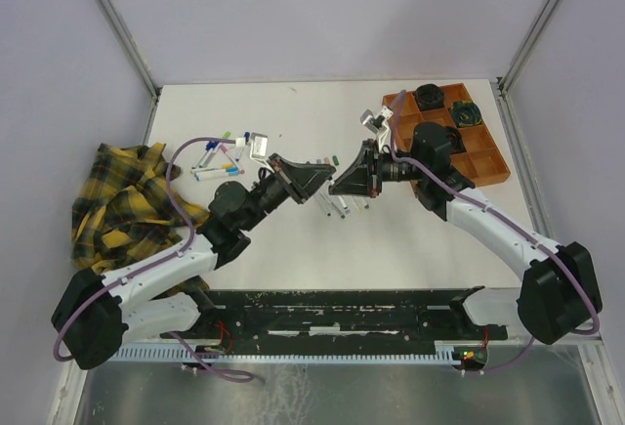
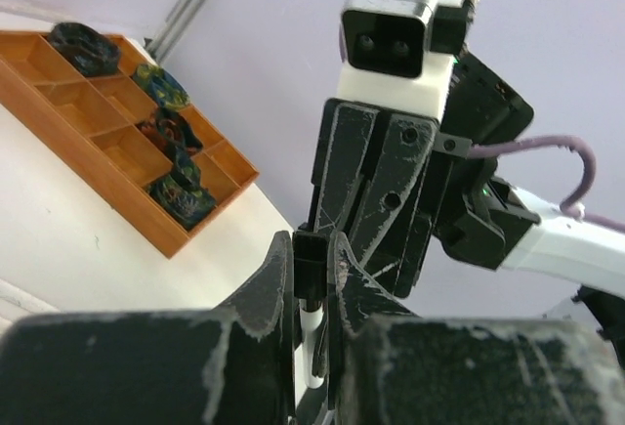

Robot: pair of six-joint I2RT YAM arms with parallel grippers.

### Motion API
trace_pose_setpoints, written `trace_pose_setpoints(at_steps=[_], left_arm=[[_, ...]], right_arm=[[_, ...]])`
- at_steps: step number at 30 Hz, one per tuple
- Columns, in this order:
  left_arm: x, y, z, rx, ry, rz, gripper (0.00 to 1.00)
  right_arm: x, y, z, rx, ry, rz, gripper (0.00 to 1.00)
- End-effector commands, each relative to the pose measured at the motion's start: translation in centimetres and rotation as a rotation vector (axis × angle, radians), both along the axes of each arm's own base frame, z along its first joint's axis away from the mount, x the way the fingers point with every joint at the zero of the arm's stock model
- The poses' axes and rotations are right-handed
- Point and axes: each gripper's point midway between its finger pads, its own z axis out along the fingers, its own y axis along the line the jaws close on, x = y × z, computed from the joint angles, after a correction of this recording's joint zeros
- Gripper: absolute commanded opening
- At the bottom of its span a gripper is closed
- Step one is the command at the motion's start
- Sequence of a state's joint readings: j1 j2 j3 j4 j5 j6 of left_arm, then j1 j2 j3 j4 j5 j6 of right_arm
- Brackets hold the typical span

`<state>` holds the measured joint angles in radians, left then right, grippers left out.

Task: Open the pen caps
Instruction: Open the pen cap from the pen, then place the pen cap at the center of the board.

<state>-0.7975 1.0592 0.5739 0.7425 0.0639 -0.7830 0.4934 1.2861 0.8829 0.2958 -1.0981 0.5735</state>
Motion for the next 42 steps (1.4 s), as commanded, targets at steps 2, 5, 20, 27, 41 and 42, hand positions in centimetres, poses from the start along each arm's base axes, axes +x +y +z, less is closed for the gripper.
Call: trace_pose_setpoints(at_steps=[2,5,20,27,41,42], left_arm=[[6.0,5.3,10.1,-0.154,-0.191,0.238,0.03],[8.7,7.6,13.0,-0.194,-0.226,0.317,0.03],[15.6,4.1,-2.2,-0.057,0.195,0.309,0.03],[18.2,-1.8,-13.1,0.241,0.496,0.375,0.03],[22.7,-5.4,-23.0,0.606,0.683,0.484,0.03],[23.0,-5.5,-23.4,0.621,0.688,0.484,0.03]], right_arm=[[-0.8,0.5,0.2,-0.022,0.005,0.079,0.0],[-0.4,0.6,-0.7,-0.048,0.03,0.08,0.0],[14.3,-10.9,-12.8,-0.609,-0.007,-0.523,0.0],[16.6,-12.9,-18.2,-0.814,0.128,-0.568,0.04],[18.0,-11.4,-23.1,-0.804,0.308,-0.576,0.12],[18.0,-11.2,-23.4,-0.799,0.32,-0.571,0.12]])
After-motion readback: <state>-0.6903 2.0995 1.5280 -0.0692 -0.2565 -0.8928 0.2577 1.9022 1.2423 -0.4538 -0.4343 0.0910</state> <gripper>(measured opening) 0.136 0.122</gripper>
